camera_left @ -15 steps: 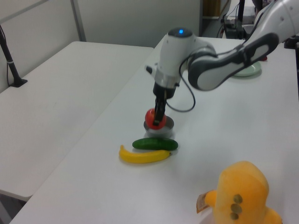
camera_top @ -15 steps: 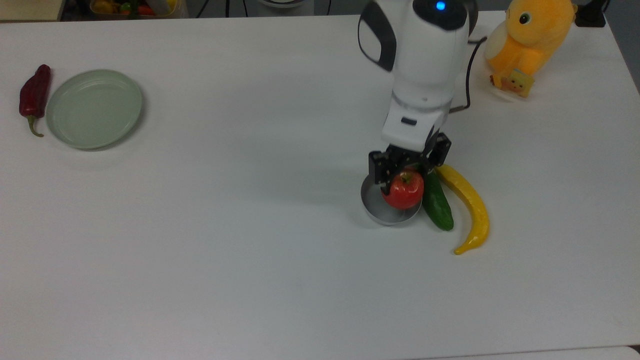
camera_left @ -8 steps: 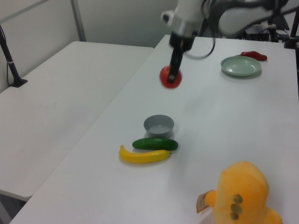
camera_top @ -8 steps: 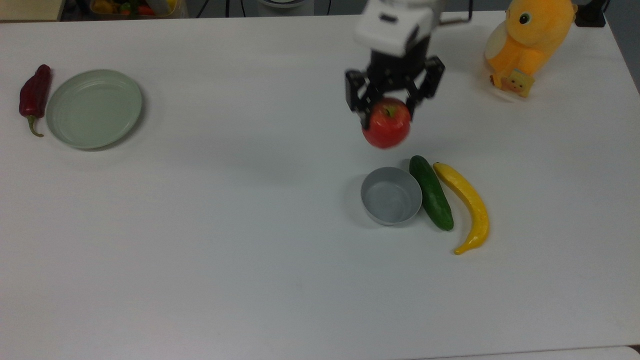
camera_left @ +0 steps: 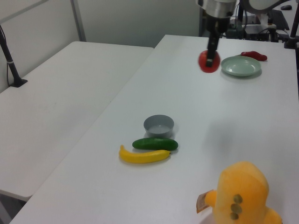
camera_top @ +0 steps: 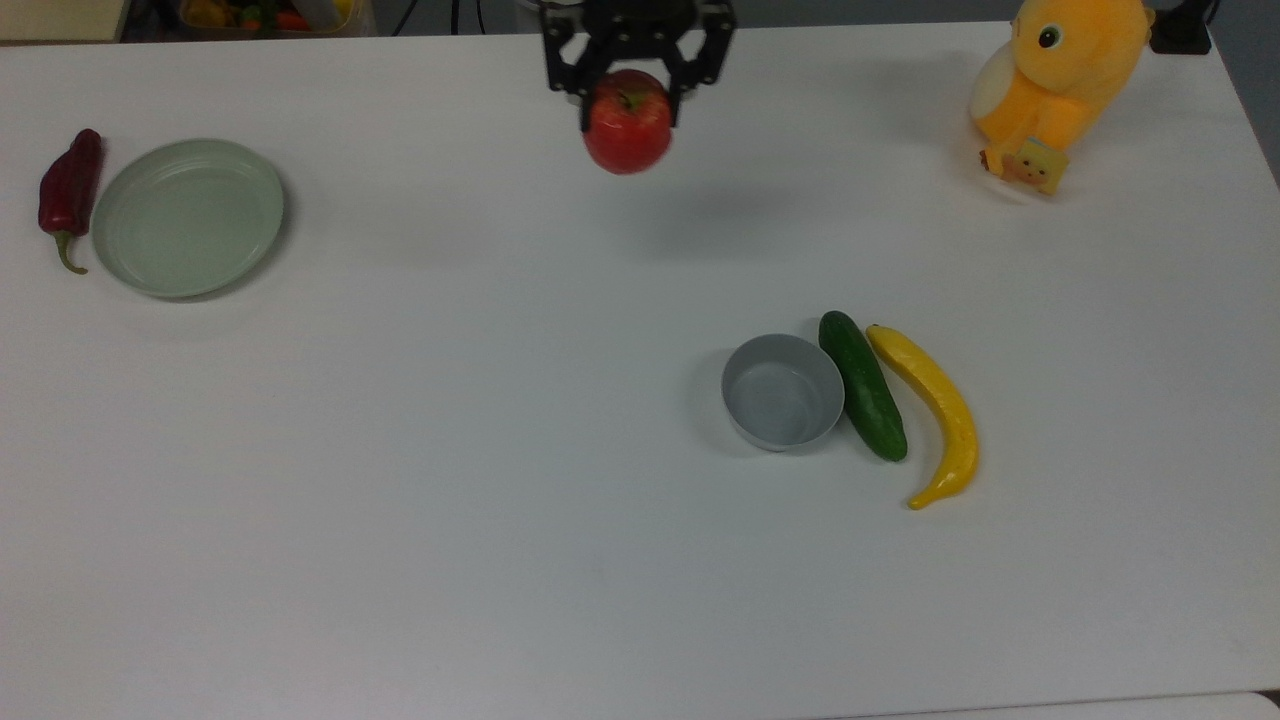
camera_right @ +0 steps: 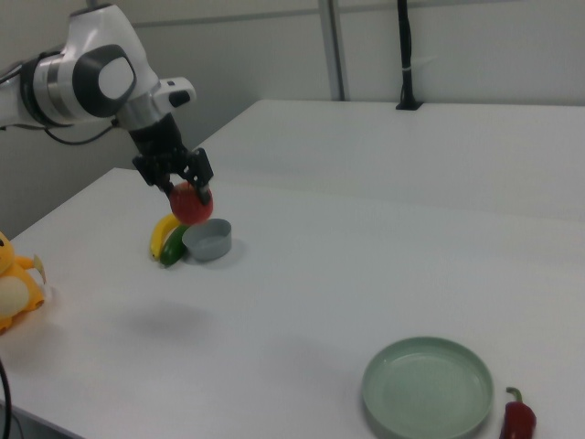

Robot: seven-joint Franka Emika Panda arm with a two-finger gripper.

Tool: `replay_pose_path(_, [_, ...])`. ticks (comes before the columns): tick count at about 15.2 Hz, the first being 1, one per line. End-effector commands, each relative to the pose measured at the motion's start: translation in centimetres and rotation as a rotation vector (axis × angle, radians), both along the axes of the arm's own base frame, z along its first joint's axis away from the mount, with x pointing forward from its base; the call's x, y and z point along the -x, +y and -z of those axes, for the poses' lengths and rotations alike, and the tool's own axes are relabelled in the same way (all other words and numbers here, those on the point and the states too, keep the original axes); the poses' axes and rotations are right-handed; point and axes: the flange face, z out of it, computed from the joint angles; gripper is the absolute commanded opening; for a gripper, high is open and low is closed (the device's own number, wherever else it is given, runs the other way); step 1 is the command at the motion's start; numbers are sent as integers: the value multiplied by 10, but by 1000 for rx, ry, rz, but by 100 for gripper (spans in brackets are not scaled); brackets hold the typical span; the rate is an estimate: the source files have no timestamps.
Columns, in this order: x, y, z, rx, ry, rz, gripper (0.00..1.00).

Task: Red apple placed in the center of the desktop
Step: 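Lift the red apple out of the bowl and carry it away, then lower the red apple onto the table and open the gripper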

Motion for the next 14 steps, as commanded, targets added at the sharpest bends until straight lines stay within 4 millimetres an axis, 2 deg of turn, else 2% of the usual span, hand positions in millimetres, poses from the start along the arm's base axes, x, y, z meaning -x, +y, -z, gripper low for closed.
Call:
replay_pose_path(1, [33, -55, 26, 16, 89, -3, 22])
replay_pose_path(3, [35, -76, 46, 19, 117, 17, 22])
replay_pose_path(4, [37, -87, 67, 19, 131, 22, 22])
replay_pose_path(10, [37, -100, 154, 21, 107, -9, 22])
replay_pose_path(14, [29, -103, 190, 29, 107, -23, 22])
